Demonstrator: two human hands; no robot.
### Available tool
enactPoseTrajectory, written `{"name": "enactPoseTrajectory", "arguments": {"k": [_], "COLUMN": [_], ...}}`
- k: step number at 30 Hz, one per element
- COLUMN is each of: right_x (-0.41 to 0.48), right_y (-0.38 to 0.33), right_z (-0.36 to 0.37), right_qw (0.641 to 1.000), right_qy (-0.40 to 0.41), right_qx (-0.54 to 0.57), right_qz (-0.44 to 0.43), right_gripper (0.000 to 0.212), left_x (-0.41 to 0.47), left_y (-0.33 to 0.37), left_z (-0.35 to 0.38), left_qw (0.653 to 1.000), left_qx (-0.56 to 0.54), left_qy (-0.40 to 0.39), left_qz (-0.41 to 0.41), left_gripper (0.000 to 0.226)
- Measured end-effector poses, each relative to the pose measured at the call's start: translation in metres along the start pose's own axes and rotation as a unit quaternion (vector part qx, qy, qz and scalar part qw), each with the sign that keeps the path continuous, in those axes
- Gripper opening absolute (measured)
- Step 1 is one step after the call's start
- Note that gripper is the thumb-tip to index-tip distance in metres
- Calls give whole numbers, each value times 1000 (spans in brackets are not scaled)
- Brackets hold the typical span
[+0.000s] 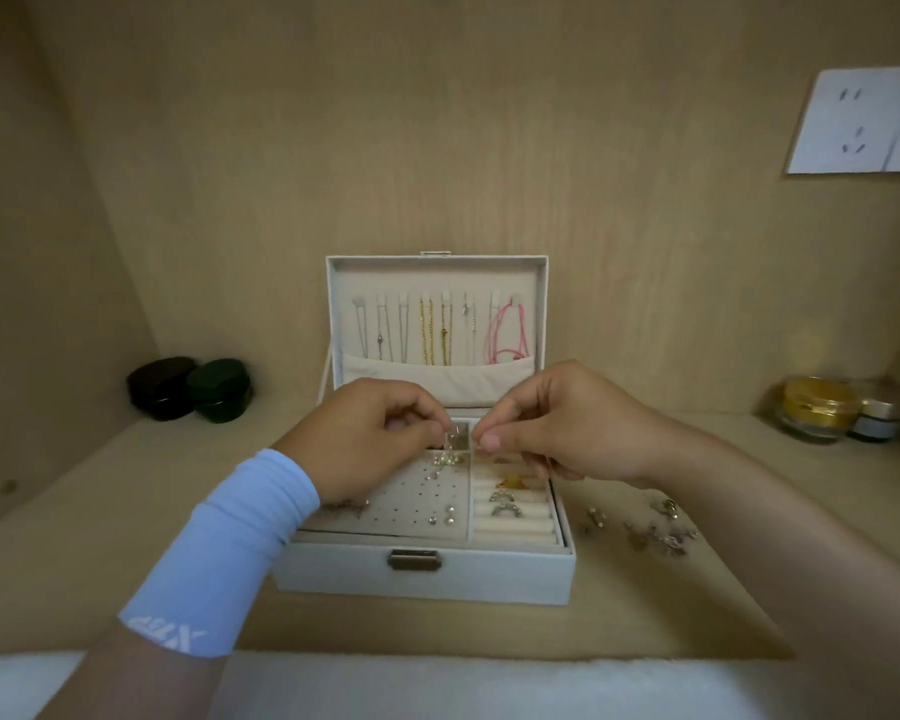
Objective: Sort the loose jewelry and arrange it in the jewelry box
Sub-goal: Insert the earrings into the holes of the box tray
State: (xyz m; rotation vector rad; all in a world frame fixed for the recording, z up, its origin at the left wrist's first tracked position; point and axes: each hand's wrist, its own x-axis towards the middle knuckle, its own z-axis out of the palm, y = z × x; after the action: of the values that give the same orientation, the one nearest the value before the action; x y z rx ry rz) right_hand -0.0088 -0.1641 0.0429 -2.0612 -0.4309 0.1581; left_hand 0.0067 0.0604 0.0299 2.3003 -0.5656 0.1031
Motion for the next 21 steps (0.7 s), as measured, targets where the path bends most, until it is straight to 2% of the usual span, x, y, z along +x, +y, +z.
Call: {"name": "enactPoseTrajectory", "arguments": {"k": [5, 7, 12, 21], "right_x": [24, 31, 36, 26], "right_y": [-17, -19, -15, -20], "right_z": [37, 51, 79, 85], "right_qw": [993, 988, 970, 925], "right_qy": [16, 20, 21, 15], "right_qx": [-94, -137, -224, -350], "right_qz": [-67, -73, -89, -146], "right_gripper": [4, 2, 3, 2], "left_x": [-8, -10, -10, -13], "left_y": [-22, -31, -42, -49], "left_z": [-18, -21, -22, -28], "left_qw": [999, 998, 999, 997], "left_qx": [-15, -42, -22, -33], "left_qy": [30, 40, 35, 64], "left_qz": [-5, -12, -3, 17], "left_gripper": [12, 13, 12, 14]}}
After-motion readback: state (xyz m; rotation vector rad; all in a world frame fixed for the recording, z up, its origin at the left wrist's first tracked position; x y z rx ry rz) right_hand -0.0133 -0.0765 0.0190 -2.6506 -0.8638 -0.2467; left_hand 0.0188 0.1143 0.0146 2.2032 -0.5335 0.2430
